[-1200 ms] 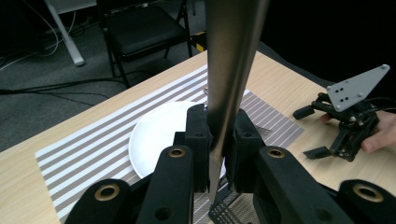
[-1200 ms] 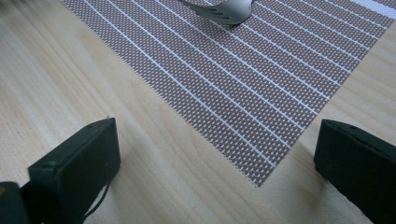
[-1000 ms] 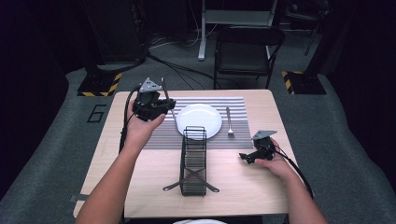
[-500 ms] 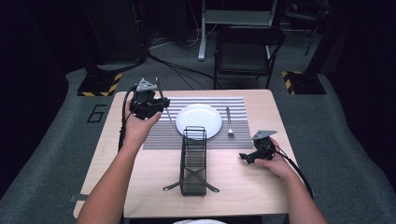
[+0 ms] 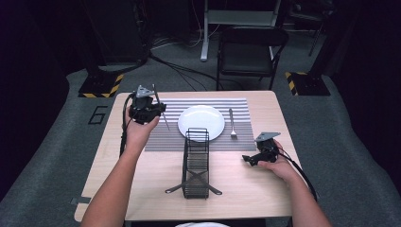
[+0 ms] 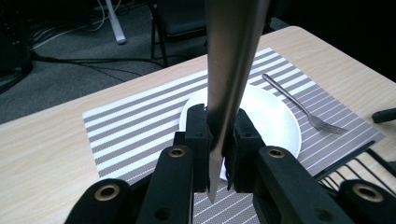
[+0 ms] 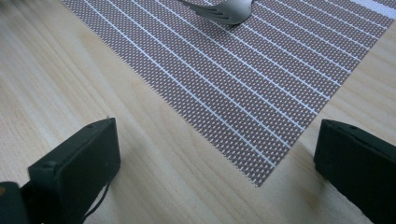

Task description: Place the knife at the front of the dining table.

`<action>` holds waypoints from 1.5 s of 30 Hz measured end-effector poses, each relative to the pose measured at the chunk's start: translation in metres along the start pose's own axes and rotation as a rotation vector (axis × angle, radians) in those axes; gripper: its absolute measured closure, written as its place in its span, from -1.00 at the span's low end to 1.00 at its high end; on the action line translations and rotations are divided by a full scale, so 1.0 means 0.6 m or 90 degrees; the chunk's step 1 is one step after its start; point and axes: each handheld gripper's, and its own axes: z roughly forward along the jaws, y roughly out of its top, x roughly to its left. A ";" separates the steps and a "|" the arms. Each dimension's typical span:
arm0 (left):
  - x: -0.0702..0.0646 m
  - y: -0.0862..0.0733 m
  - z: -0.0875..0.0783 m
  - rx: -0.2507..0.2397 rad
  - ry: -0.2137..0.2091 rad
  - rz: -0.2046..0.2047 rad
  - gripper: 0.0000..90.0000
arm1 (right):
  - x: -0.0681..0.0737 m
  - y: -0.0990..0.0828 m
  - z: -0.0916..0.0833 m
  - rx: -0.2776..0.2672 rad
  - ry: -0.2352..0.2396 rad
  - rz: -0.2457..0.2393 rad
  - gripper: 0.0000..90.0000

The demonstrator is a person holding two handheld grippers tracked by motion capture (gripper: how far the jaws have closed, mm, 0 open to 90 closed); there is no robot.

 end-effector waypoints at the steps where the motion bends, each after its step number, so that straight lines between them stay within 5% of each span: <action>1: 0.002 -0.003 0.002 0.002 0.000 -0.004 0.80 | -0.001 0.000 0.000 0.001 0.001 -0.004 -1.00; 22: 0.039 -0.085 0.046 0.039 0.035 -0.046 0.80 | 0.000 0.000 0.000 0.000 0.000 0.000 -1.00; 31: 0.042 -0.102 0.062 0.053 0.041 -0.052 0.80 | 0.000 0.000 0.000 0.000 0.000 -0.001 -1.00; 41: 0.040 -0.108 0.076 0.037 0.051 -0.043 0.80 | 0.000 0.000 0.000 0.000 0.000 0.000 -1.00; 45: 0.045 -0.108 0.084 0.026 0.054 -0.060 0.80 | 0.000 0.000 0.000 0.000 0.000 0.000 -1.00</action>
